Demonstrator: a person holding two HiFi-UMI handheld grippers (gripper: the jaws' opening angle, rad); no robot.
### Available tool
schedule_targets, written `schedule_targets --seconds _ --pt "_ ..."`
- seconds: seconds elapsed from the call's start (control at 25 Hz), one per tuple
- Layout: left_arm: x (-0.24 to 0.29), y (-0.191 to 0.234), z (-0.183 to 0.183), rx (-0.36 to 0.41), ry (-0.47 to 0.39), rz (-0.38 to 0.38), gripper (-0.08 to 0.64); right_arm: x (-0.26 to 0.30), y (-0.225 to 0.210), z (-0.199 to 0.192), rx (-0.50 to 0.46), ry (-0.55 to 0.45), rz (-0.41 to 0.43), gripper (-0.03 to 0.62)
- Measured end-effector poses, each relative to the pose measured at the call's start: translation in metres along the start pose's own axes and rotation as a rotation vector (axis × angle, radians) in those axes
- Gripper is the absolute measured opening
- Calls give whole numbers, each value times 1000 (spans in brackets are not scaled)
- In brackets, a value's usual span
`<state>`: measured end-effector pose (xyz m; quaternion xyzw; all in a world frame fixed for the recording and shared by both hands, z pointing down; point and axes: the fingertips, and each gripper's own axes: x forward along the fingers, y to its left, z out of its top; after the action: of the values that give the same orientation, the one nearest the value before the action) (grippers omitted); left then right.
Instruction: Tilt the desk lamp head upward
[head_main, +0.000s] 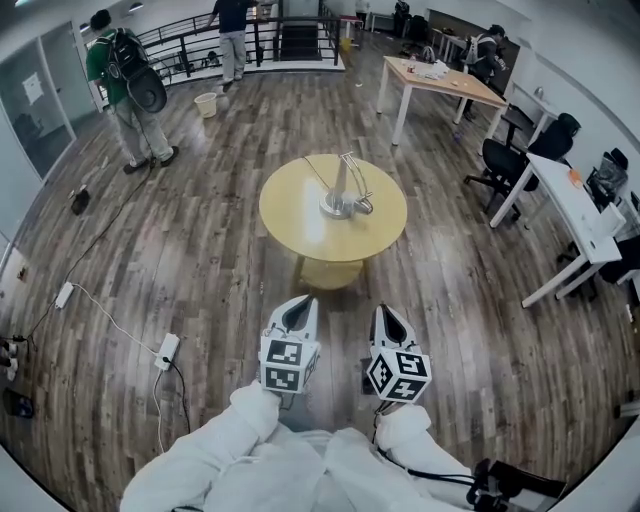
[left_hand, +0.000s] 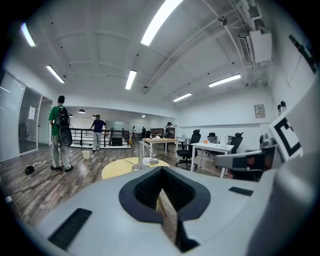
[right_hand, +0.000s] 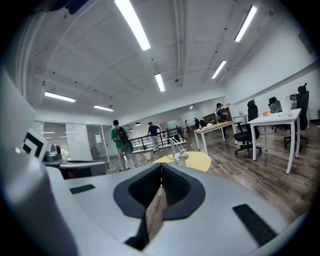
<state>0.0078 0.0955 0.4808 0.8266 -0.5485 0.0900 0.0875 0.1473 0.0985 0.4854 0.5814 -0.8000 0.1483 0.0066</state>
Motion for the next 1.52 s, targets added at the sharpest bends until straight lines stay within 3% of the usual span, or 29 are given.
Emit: schedule_targets --seconds 0.44,1.52 --pt "82 39 21 3 -12 -48 2 82 -18 19 -4 -7 -43 14" --pt "323 173 74 24 56 -113 2 335 -63 67 28 20 -91 14"
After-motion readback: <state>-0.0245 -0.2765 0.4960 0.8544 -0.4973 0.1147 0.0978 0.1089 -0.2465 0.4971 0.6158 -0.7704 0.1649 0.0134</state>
